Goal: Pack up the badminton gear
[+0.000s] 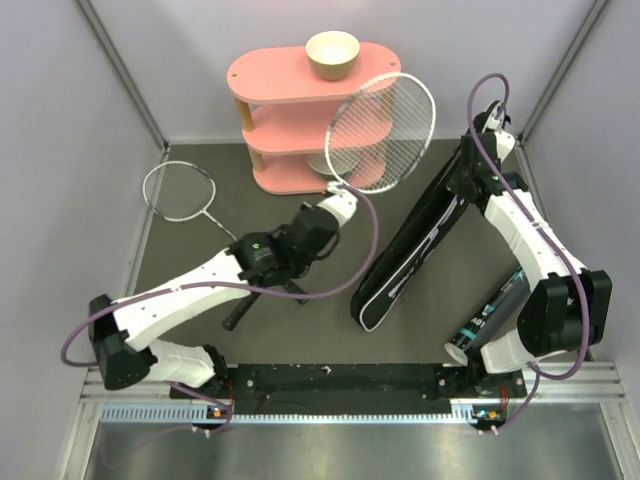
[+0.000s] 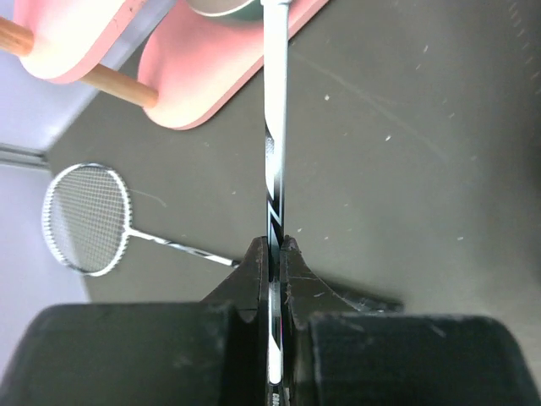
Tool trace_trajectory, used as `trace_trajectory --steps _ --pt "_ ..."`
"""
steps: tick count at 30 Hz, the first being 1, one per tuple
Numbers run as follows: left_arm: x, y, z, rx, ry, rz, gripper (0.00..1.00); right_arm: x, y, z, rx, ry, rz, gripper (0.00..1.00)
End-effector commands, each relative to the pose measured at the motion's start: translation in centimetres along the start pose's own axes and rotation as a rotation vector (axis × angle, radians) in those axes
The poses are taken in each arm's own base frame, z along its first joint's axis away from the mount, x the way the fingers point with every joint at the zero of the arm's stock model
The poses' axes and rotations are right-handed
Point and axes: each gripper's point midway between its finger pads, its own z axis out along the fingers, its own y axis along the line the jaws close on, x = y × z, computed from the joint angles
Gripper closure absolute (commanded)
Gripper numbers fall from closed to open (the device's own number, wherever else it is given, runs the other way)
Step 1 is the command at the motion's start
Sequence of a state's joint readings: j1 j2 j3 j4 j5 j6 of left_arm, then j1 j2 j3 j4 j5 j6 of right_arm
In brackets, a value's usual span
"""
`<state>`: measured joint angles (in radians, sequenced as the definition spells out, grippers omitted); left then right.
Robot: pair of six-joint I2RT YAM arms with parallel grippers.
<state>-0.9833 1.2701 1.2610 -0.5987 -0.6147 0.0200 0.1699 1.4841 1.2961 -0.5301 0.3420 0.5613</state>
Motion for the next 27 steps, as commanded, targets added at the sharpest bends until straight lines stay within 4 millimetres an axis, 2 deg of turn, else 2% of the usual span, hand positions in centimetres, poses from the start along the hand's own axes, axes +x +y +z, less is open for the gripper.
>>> trace_trajectory --steps 1,6,13,19,27 --pt "-1.9 1.5 -0.1 -0.181 -0.013 0.169 1.00 -4.9 0.2 -1.0 0.025 -0.111 0.070 1.00" --pt "-1.6 -0.6 0.7 -0.221 0.031 0.341 1.00 -6.4 -1.1 -1.5 0.079 -0.151 0.126 1.00" --pt "-2.0 -2.9 0.8 -0.215 0.032 0.419 1.00 -7.9 -1.5 -2.3 0.114 -0.200 0.166 1.00" --pt "-1.6 -4.6 1.1 -0.185 0.057 0.465 1.00 -9.0 -2.2 -3.1 0.151 -0.242 0.200 1.00" --pt "0.1 -6.0 2.5 -0.189 0.131 0.546 1.00 -9.0 -1.9 -4.2 0.109 -0.244 0.239 1.00"
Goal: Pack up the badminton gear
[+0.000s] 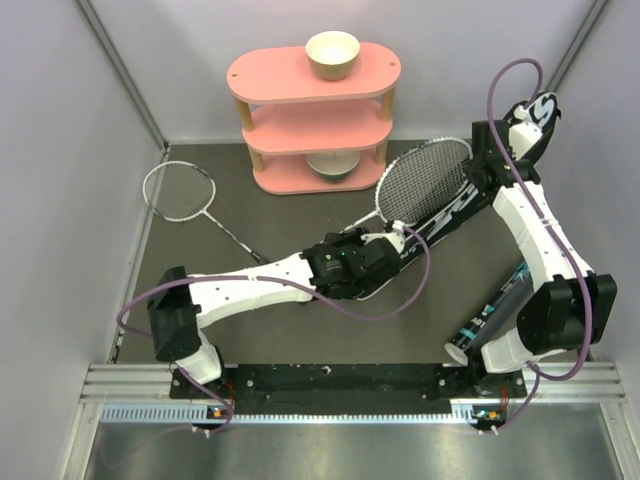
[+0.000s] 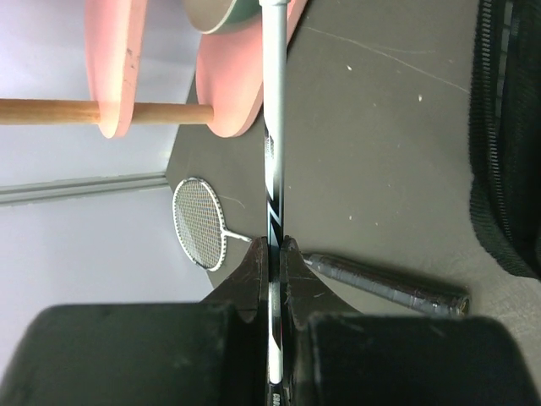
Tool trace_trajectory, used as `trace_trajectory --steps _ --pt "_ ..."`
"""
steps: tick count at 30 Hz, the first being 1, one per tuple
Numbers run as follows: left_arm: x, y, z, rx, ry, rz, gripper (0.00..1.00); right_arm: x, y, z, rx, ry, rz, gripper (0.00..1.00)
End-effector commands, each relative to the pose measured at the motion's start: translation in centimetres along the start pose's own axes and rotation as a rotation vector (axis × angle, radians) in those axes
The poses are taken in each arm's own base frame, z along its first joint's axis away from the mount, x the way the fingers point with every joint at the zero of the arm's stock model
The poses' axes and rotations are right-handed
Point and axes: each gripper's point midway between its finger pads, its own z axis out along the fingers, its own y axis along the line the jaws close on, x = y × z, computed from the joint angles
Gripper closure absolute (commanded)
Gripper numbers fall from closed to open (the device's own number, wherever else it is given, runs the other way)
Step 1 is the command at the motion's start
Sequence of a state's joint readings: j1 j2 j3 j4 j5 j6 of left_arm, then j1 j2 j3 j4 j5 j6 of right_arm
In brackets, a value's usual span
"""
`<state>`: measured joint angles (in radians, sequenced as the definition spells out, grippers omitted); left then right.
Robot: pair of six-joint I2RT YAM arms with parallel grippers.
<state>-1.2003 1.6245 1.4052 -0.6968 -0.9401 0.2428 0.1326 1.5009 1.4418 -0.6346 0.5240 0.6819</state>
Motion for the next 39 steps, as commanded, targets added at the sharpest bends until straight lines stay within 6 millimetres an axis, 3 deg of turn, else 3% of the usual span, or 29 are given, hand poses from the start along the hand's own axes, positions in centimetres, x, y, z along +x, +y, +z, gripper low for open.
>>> trace_trajectory --steps 1,15,22,27,30,39 --pt "-0.7 0.2 0.2 -0.037 0.015 0.010 1.00 -3.6 1.1 -2.6 -0.074 -0.087 0.108 1.00" --pt "-2.6 -4.1 1.8 0.086 0.071 0.100 1.00 2.9 3.7 -3.6 -0.398 0.050 0.118 1.00" --pt "-3.5 -6.1 1.7 0.169 0.087 0.152 1.00 5.1 4.9 -3.8 -0.552 0.046 0.110 1.00" --pt "-4.9 -7.4 2.0 0.225 0.073 0.115 1.00 6.1 6.2 -4.8 -0.690 0.043 0.132 1.00" --pt "-6.3 -7.9 2.5 0.233 0.062 0.071 1.00 7.5 5.8 -5.0 -0.721 0.068 0.163 1.00" --pt "-11.0 -5.9 4.5 0.093 -0.023 -0.157 1.00 9.2 5.5 -6.1 -0.782 0.112 0.264 1.00"
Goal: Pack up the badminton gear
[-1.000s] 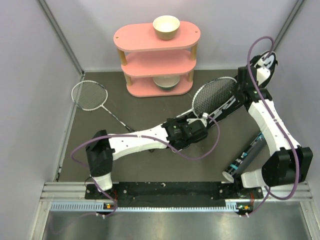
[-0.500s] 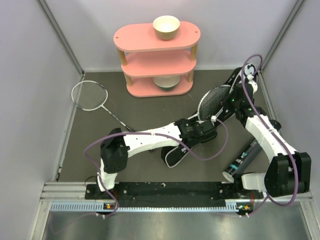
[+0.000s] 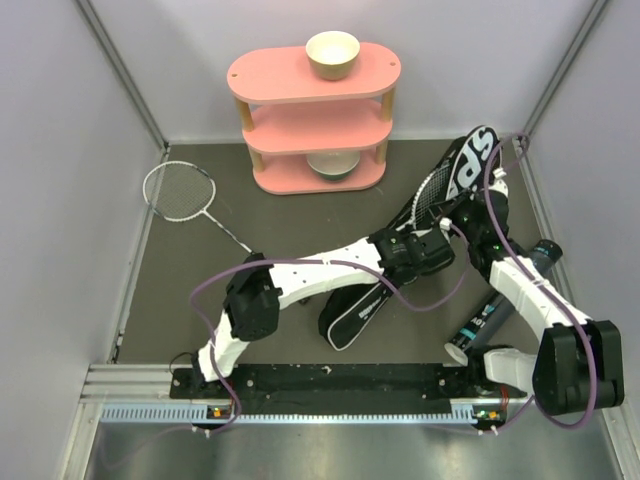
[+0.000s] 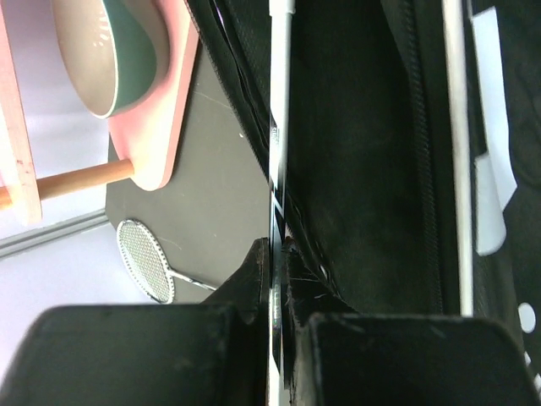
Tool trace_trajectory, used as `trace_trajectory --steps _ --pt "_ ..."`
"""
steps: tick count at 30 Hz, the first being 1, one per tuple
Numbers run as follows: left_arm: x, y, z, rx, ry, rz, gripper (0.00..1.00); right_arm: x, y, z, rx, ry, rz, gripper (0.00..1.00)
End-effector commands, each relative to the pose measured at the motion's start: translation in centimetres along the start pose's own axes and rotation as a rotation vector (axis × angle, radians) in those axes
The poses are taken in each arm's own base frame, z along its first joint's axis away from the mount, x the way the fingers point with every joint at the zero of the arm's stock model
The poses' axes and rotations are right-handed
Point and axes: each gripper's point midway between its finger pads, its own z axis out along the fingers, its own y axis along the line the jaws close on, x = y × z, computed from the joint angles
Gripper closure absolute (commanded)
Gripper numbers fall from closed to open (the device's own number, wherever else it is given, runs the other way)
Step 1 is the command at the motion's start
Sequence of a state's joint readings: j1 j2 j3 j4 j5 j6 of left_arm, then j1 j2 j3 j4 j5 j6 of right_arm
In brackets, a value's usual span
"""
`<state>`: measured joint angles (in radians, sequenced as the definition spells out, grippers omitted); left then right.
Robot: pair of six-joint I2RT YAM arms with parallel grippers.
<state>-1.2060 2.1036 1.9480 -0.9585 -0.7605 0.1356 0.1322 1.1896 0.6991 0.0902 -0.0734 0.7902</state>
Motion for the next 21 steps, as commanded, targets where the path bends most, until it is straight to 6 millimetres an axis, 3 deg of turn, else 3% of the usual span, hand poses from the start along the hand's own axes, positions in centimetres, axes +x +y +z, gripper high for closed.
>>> trace_trajectory --steps 1,7,10,15,16,17,19,20,21 --pt "-5.0 3.2 -0.5 -0.108 -0.154 -0.213 1.00 -2.2 3.9 -1.3 -0.168 -0.075 0.061 1.00" --pt "-8.3 3.3 0.5 -0.068 -0.246 -0.276 1.00 -1.3 4.8 -1.8 -0.226 -0.039 0.113 1.00" --pt "-9.5 2.3 0.9 -0.003 -0.278 -0.287 1.00 -1.0 4.5 -1.8 -0.220 -0.032 0.116 1.00" --pt "-8.7 0.6 -0.2 0.184 -0.255 -0.320 1.00 -1.1 4.2 -1.8 -0.205 -0.033 0.100 1.00" --pt "-8.2 -0.8 -0.3 0.284 -0.247 -0.332 0.93 -1.1 4.1 -1.8 -0.207 -0.028 0.099 1.00" --pt "-8.1 -0.4 -1.5 0.329 -0.260 -0.355 0.91 -1.1 4.2 -1.7 -0.210 -0.025 0.096 1.00" --pt "-6.6 -1.4 -1.7 0.429 -0.232 -0.396 0.80 -1.2 4.2 -1.5 -0.220 -0.014 0.091 1.00" --pt "-6.8 -1.5 -3.4 0.519 -0.262 -0.417 0.78 -1.2 4.2 -1.4 -0.225 -0.012 0.085 1.00" --pt "-5.8 -1.6 -2.9 0.552 -0.242 -0.436 0.76 -1.2 4.0 -1.3 -0.227 -0.010 0.083 1.00"
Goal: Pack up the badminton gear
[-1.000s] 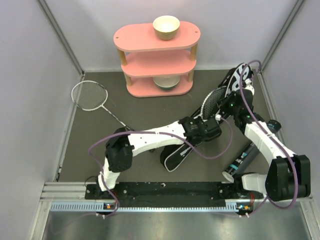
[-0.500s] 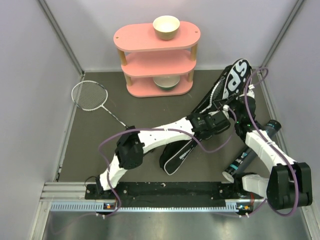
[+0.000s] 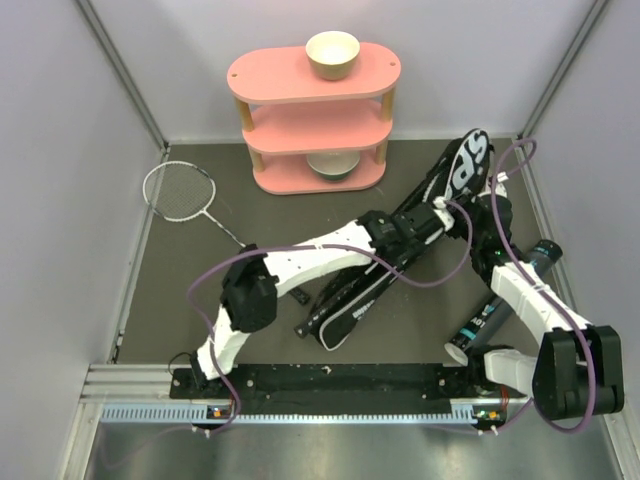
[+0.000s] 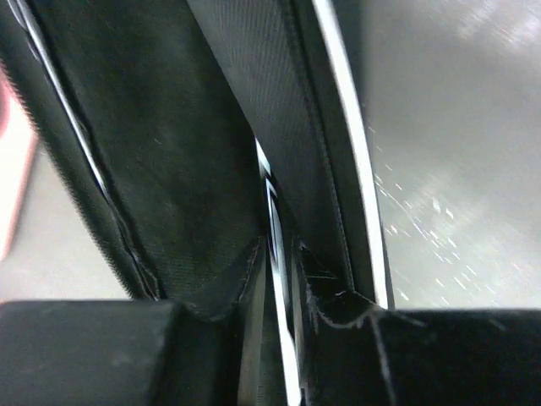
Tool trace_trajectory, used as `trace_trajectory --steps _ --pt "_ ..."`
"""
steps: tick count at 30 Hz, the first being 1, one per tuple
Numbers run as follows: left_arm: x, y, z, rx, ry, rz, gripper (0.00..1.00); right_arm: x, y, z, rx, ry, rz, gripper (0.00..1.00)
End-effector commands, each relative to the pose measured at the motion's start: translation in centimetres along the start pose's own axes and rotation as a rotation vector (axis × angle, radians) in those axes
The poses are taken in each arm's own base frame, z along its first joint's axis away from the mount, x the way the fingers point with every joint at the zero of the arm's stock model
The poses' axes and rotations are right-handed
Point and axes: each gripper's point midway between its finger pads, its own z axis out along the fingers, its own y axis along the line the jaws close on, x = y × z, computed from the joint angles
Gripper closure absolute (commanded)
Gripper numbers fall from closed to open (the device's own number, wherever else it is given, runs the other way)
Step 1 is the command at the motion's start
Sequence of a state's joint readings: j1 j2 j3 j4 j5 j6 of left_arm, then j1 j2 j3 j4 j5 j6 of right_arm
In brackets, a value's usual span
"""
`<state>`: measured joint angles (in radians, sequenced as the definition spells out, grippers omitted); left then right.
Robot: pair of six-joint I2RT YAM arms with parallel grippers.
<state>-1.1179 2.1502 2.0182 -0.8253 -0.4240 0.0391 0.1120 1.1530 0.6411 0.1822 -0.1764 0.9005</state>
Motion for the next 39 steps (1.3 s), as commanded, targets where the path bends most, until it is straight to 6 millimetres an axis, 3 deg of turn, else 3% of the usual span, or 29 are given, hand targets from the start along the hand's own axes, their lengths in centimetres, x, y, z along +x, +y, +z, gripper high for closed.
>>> trace_trajectory --steps 1,2,3,8,12,15,18,25,35,39 --pt "-2.2 -0.7 -5.7 0.297 -0.126 -0.225 0.71 -1.2 3.0 -0.3 -0.146 -0.011 -0.033 1.00" --pt "-2.4 -0.8 -7.0 0.354 -0.147 -0.245 0.68 -1.5 2.8 -0.3 -0.152 -0.014 -0.033 1.00" --pt "-1.6 -0.2 -6.7 0.363 -0.131 -0.266 0.66 -1.4 2.7 -0.3 -0.155 -0.009 -0.034 1.00" --pt "-1.3 0.2 -9.5 0.526 -0.152 -0.360 0.59 -1.2 2.5 -0.5 -0.190 0.022 -0.066 1.00" --pt "-0.8 -1.6 -11.4 0.686 -0.173 -0.401 0.59 -1.2 2.6 -0.6 -0.194 0.023 -0.080 1.00" --pt "-0.3 -3.3 -11.7 0.785 -0.146 -0.420 0.67 -1.3 2.7 -0.7 -0.201 0.022 -0.080 1.00" --pt "0.7 -4.2 -10.7 0.787 -0.101 -0.449 0.67 -1.2 2.7 -0.6 -0.199 0.024 -0.077 1.00" --pt "3.5 -3.4 -5.4 0.572 0.004 -0.486 0.63 -1.3 2.8 -0.6 -0.202 0.023 -0.079 1.00" --pt "5.8 -3.8 -1.8 0.430 0.088 -0.463 0.59 -1.3 2.7 -0.6 -0.200 0.024 -0.087 1.00" --pt "5.8 -4.5 -1.3 0.443 0.102 -0.462 0.65 -1.2 2.7 -0.6 -0.204 0.027 -0.087 1.00"
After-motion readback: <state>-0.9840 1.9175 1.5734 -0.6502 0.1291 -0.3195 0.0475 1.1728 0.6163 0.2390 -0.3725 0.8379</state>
